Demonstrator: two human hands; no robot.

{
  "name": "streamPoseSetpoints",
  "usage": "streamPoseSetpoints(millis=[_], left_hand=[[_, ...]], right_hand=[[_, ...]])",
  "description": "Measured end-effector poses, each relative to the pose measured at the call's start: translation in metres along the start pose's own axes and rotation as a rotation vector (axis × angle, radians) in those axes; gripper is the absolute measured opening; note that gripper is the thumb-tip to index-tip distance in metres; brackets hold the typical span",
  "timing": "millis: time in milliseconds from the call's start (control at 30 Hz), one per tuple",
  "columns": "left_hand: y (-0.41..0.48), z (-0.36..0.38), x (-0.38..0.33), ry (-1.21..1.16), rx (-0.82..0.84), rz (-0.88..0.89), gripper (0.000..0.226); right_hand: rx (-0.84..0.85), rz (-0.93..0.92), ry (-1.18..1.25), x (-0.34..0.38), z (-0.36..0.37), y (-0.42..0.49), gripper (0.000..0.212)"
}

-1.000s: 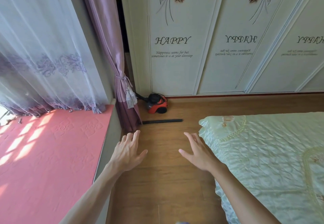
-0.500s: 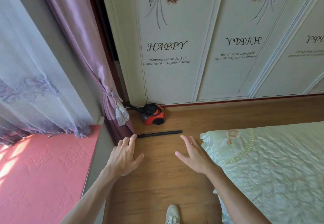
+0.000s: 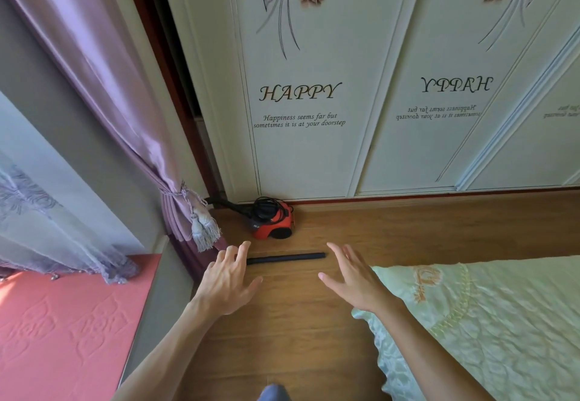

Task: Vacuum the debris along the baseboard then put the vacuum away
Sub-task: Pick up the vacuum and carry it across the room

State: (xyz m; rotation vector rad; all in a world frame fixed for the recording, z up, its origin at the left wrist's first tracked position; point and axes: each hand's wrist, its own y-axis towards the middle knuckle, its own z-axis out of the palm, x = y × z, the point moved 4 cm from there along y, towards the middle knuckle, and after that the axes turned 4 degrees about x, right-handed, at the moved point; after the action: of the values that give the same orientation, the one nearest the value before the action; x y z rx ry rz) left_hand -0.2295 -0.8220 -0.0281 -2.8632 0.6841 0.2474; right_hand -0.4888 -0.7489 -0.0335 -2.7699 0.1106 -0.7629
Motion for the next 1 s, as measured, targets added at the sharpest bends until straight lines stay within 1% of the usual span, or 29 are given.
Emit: streamPoseSetpoints(millis=[167,267,400,533,633,767,1000], left_hand=[[0.05,-0.001,0.012,0.0,0.022,-0.025,0.096],[0.088,-0.001,0.021,-0.007,0.026,-0.032,0.097],[0.148,-0.005,0.035,-0.008,0.04,-0.034,0.096],[0.208,-0.013,0.047,-0.008,0.062,-0.039,0.087],[0.252,-0.021,0.055,-0.011,0.071,-0.043,0.085],[0.303,-0.029,0.059,-0.004,0.069,-0.061,0.083],[0.37,-0.037,0.055,-0.018,0.064,-0.047,0.083]], right_hand=[[0.038,0.0,0.006,-0.005,-0.016,0.051,0.071],[0.05,0.01,-0.003,-0.014,-0.024,0.09,0.071],[0.075,0.026,0.02,-0.024,-0.038,0.149,0.071],[0.101,0.033,0.058,-0.029,-0.056,0.21,0.072],[0.117,0.04,0.063,-0.031,-0.069,0.253,0.074],[0.089,0.015,0.069,-0.033,-0.086,0.295,0.073],[0.121,0.026,0.049,-0.049,-0.105,0.348,0.076]])
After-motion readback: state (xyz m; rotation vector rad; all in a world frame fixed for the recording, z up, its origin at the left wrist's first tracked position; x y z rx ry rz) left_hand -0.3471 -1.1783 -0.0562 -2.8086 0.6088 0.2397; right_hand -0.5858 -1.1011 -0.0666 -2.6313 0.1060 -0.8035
